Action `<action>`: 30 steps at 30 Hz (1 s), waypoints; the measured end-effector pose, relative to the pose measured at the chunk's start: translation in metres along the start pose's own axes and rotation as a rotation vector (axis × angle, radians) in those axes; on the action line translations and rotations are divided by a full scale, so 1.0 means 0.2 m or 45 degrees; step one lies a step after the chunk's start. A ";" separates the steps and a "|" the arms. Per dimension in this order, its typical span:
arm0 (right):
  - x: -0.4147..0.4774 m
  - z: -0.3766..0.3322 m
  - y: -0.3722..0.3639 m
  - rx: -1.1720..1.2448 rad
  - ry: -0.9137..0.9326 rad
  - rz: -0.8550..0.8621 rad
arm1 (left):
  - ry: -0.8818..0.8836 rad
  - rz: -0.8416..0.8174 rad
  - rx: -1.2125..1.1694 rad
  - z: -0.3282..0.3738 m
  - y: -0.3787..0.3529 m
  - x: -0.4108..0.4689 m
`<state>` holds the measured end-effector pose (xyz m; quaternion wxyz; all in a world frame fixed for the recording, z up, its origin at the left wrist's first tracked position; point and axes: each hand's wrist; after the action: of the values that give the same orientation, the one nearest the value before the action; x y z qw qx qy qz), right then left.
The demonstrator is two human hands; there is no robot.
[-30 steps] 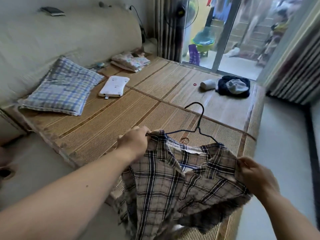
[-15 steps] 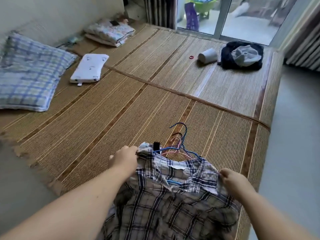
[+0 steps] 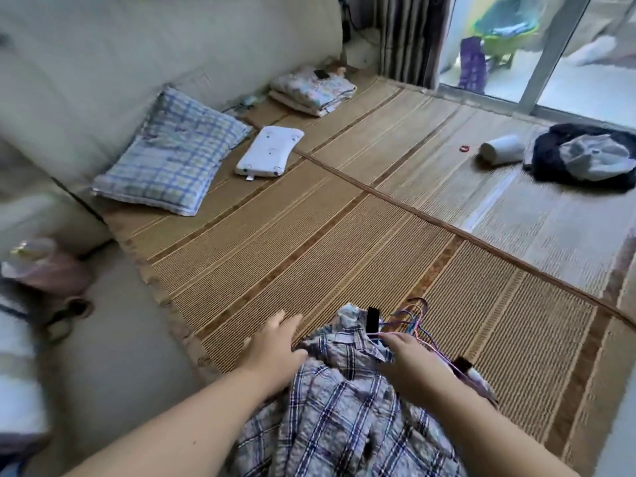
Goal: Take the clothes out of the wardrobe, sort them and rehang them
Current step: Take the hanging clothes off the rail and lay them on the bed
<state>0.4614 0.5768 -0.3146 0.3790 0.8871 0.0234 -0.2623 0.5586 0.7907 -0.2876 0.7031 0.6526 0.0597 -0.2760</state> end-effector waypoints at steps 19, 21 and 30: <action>-0.79 -2.68 -0.72 -0.178 1.617 -0.087 | 0.557 0.893 0.456 -1.66 0.99 -1.85; -0.94 -2.88 -0.86 -0.155 1.727 -0.093 | 0.662 0.967 0.510 -1.78 1.03 -2.06; -1.49 -3.72 -1.06 0.073 2.195 -0.155 | 1.276 1.360 0.797 -2.10 1.47 -2.84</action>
<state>0.4871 1.2835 0.1177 0.1916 0.7829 0.3436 0.4819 0.3351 1.3654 0.1654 0.4139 0.8066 -0.0323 0.4207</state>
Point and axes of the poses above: each hand's wrist, its own x-axis towards the middle knuckle, its own y-axis out of the back of the hand, z = x × y, and after that the axes turned 11 degrees about x, right-handed
